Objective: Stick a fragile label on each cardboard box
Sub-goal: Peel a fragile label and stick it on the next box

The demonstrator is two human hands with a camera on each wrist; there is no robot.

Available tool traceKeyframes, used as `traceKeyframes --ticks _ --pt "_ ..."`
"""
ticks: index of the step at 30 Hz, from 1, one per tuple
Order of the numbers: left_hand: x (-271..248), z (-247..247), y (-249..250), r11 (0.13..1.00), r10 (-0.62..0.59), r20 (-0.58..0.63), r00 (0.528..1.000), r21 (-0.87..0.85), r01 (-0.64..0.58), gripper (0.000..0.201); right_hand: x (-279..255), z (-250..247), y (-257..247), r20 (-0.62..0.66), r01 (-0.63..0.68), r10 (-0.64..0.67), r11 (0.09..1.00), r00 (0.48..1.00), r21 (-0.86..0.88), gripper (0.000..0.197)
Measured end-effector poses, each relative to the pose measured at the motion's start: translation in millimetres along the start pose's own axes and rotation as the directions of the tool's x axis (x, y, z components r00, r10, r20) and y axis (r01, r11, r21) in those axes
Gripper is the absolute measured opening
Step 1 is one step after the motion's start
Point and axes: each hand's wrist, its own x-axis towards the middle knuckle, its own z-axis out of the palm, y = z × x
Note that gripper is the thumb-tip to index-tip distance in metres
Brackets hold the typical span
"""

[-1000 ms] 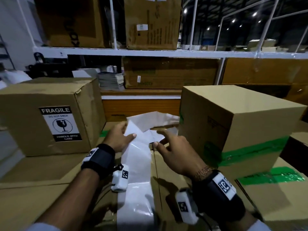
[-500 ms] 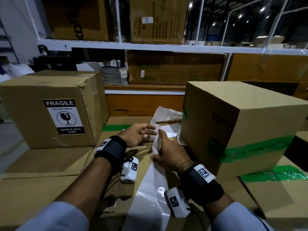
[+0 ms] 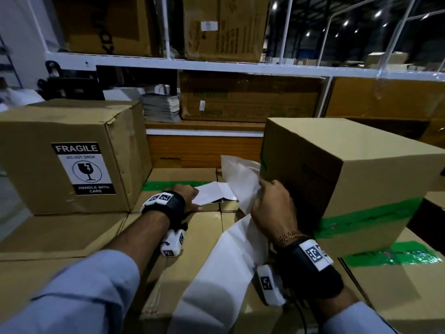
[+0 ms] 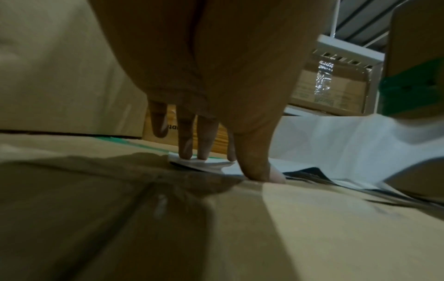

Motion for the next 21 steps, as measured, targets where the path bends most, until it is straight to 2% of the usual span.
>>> traceKeyframes --ticks 4,8,11,16,21 --pt "-2 -4 2 0.997 -0.023 -0.031 0.999 0.067 0.025 0.049 2 -17 -1 -0.033 0.066 -0.068 0.996 0.997 -0.068 0.045" --pt "-6 -4 1 0.999 -0.029 -0.060 0.998 0.017 0.030 0.046 3 -22 -3 0.043 0.095 -0.089 0.978 0.995 -0.184 0.042" --pt "-14 -7 3 0.999 -0.044 -0.095 0.994 -0.001 0.044 0.038 4 -18 -2 0.075 0.093 -0.078 0.972 0.994 -0.217 0.038" --pt "-24 -15 12 0.994 -0.024 -0.177 0.984 0.101 0.042 0.024 5 -12 1 0.102 0.063 -0.042 0.977 0.994 -0.204 0.034" --pt "-26 -15 11 0.992 -0.025 -0.249 0.968 0.116 0.056 0.025 8 -6 7 0.114 0.042 -0.018 0.976 0.993 -0.213 0.025"
